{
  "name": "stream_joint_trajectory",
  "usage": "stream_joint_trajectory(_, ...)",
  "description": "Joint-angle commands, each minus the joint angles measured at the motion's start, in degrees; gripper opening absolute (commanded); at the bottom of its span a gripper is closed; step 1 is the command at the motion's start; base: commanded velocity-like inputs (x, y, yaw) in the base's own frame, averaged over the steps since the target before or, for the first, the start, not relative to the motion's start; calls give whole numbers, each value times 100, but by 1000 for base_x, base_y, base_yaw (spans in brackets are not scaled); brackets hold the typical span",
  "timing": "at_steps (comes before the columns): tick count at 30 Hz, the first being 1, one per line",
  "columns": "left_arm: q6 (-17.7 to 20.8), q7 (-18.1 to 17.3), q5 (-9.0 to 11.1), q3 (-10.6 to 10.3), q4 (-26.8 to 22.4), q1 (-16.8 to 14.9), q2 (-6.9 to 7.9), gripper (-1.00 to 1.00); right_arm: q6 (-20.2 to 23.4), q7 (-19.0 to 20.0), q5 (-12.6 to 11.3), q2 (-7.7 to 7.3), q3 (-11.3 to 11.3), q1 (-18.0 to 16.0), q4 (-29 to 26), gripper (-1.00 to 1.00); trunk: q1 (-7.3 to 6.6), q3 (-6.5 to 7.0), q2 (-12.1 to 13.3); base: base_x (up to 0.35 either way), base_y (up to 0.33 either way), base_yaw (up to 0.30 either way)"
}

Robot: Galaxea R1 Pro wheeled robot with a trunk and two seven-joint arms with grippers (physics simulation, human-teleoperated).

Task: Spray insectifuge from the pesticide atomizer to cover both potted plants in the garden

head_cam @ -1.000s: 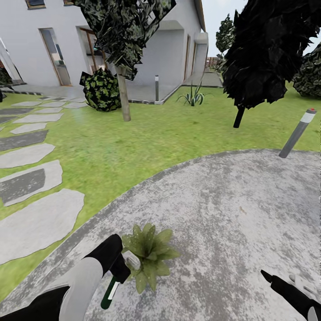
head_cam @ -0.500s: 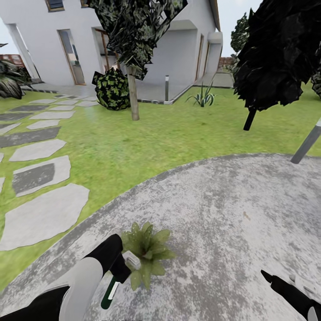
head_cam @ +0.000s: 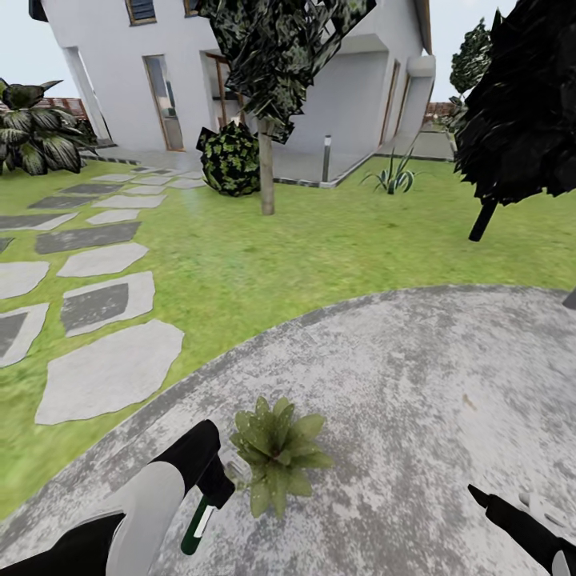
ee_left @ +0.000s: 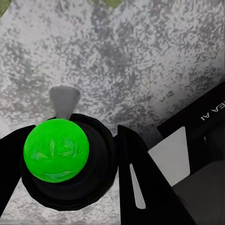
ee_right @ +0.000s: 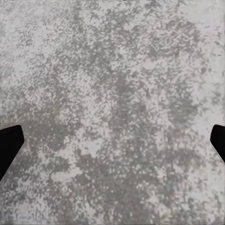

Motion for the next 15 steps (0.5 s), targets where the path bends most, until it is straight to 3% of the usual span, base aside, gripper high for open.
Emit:
stream_joint_trajectory(1,28,-36,-52,44,-10,-1,-6,-100,25,50,57,4,-37,-8,-8,100,0,-5,-2,156,-133,18)
stream_joint_trajectory(9,24,-36,-52,44,-11,0,-6,-100,25,53,57,3,-37,-9,-8,100,0,-5,-2,240,-206,19)
stream_joint_trajectory(15,23,-36,-52,47,-5,-1,-6,-100,25,52,57,4,-37,-8,-8,100,0,-5,-2,243,-207,202)
